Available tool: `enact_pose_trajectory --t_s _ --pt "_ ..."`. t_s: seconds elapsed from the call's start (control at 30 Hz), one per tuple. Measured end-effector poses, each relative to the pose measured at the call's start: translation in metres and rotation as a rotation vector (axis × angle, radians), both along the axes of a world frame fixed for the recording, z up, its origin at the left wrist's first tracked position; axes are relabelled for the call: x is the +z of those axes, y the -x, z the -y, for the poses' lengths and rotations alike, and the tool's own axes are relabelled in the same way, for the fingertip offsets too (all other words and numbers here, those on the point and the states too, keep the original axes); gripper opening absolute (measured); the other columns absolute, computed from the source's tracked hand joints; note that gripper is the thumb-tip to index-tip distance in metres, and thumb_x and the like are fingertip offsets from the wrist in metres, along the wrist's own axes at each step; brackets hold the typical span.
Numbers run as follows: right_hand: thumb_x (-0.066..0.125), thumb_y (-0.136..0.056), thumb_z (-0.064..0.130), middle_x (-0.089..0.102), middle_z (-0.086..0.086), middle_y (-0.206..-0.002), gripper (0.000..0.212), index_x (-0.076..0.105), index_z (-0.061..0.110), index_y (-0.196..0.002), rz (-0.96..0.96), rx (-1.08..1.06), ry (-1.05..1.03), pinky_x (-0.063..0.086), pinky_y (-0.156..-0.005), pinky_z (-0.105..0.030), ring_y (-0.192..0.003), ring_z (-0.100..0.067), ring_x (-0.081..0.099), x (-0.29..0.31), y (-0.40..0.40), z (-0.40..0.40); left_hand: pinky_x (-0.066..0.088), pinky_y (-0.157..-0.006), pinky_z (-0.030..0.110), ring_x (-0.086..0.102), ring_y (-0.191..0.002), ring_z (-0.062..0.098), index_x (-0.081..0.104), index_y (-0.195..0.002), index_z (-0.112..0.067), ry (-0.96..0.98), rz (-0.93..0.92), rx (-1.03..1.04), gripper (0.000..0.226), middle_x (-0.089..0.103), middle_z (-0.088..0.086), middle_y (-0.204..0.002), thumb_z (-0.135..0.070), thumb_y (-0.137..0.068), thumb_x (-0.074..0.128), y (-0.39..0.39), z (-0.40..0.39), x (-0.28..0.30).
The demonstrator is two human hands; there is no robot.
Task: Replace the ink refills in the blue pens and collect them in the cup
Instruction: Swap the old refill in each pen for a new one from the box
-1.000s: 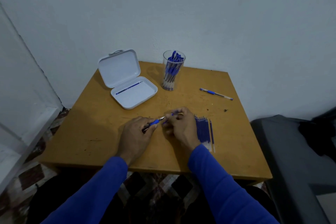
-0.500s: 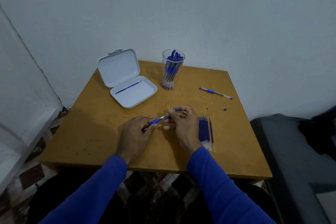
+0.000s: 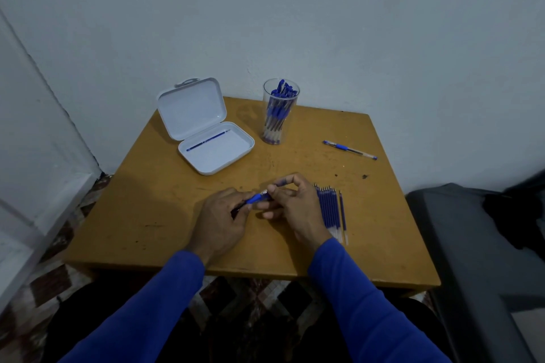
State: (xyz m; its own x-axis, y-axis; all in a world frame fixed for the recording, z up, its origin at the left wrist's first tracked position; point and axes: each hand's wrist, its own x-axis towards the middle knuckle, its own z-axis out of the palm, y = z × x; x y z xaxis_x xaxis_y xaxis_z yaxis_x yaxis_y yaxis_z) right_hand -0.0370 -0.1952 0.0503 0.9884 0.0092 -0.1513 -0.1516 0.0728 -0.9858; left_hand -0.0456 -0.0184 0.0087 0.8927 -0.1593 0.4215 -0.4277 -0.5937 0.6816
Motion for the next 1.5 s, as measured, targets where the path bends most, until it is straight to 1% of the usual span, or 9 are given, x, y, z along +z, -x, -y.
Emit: enact_pose_trajectory --t_s 0.2,0.3,0.47,0.67,0.8,0.97,1.1,1.33,1.5 --pt "0.061 -0.099 0.005 0.072 -0.032 -0.091 0.017 0.051 -0.003 -0.110 0.022 0.025 -0.022 0.060 -0.054 -0.029 -0.078 -0.035 0.074 -0.002 0.003 0.004 0.039 -0.067 0.010 0.053 -0.075 -0.001 0.072 -0.123 -0.016 -0.046 -0.015 -0.037 0.031 0.058 -0.012 -0.084 -0.005 -0.095 0.066 -0.001 0.001 0.001" --pt "0.059 -0.100 0.005 0.071 -0.034 -0.094 0.015 0.051 -0.002 -0.110 0.029 0.033 -0.027 0.060 -0.055 -0.028 -0.079 -0.036 0.073 -0.004 0.003 0.004 0.043 -0.067 0.017 0.054 -0.075 0.001 0.072 -0.123 -0.016 -0.048 -0.011 -0.045 0.031 0.058 -0.012 -0.083 -0.004 -0.095 0.064 -0.001 0.000 0.000" --pt "0.058 -0.101 0.005 0.072 -0.031 -0.090 0.010 0.050 0.002 -0.106 0.039 0.050 -0.002 0.059 -0.054 -0.028 -0.073 -0.030 0.074 -0.006 0.002 0.002 0.049 -0.065 0.027 0.055 -0.075 0.007 0.072 -0.122 -0.016 -0.055 -0.007 -0.036 0.032 0.061 -0.007 -0.084 -0.003 -0.095 0.063 -0.001 0.000 -0.001" --pt "0.057 -0.102 0.008 0.073 -0.028 -0.088 0.010 0.048 0.006 -0.105 0.035 0.065 0.048 0.059 -0.054 -0.031 -0.075 -0.034 0.074 -0.009 0.002 0.002 0.038 -0.067 0.013 0.053 -0.075 0.003 0.072 -0.122 -0.018 -0.077 -0.031 -0.030 0.031 0.059 -0.010 -0.085 -0.005 -0.095 0.063 -0.001 0.000 -0.001" --pt "0.060 -0.101 0.010 0.075 -0.024 -0.086 0.018 0.046 0.004 -0.111 0.008 0.066 0.050 0.058 -0.054 -0.029 -0.073 -0.030 0.073 -0.005 0.003 0.000 0.040 -0.067 0.015 0.054 -0.075 0.007 0.072 -0.122 -0.017 -0.085 -0.017 -0.019 0.030 0.060 -0.009 -0.086 -0.018 -0.096 0.057 0.000 0.002 0.002" --pt "0.066 -0.097 0.011 0.077 -0.017 -0.087 0.027 0.047 0.009 -0.116 -0.013 0.062 0.108 0.059 -0.056 -0.032 -0.072 -0.028 0.075 0.002 -0.003 0.001 0.048 -0.071 0.017 0.057 -0.081 0.004 0.070 -0.124 -0.017 -0.063 -0.032 -0.011 0.028 0.065 -0.007 -0.092 -0.014 -0.096 0.065 -0.001 0.004 0.006" --pt "0.067 -0.097 0.013 0.077 -0.010 -0.085 0.023 0.052 0.020 -0.113 0.103 -0.050 0.231 0.063 -0.063 -0.041 -0.076 -0.022 0.076 0.023 -0.020 0.008 0.048 -0.091 0.026 0.055 -0.103 0.005 0.061 -0.135 -0.023 -0.075 -0.093 0.008 0.038 0.065 -0.012 -0.113 -0.032 -0.099 0.062 -0.016 0.007 0.006" --pt "0.067 -0.097 0.021 0.070 0.003 -0.083 0.018 0.059 0.028 -0.112 0.408 -0.193 0.522 0.063 -0.066 -0.044 -0.077 -0.013 0.070 0.080 -0.066 0.024 0.039 -0.101 0.025 0.047 -0.118 0.009 0.056 -0.139 -0.021 -0.201 -0.133 -0.015 0.044 0.058 -0.009 -0.125 -0.040 -0.099 0.059 -0.054 0.019 0.004" --pt "0.066 -0.098 0.019 0.068 0.007 -0.079 0.017 0.058 0.031 -0.108 0.543 -0.304 0.550 0.062 -0.064 -0.044 -0.075 -0.011 0.070 0.122 -0.101 0.032 0.033 -0.112 0.027 0.040 -0.137 0.013 0.053 -0.144 -0.024 -0.316 -0.143 -0.074 0.047 0.052 -0.007 -0.145 -0.044 -0.101 0.053 -0.081 0.034 0.004"
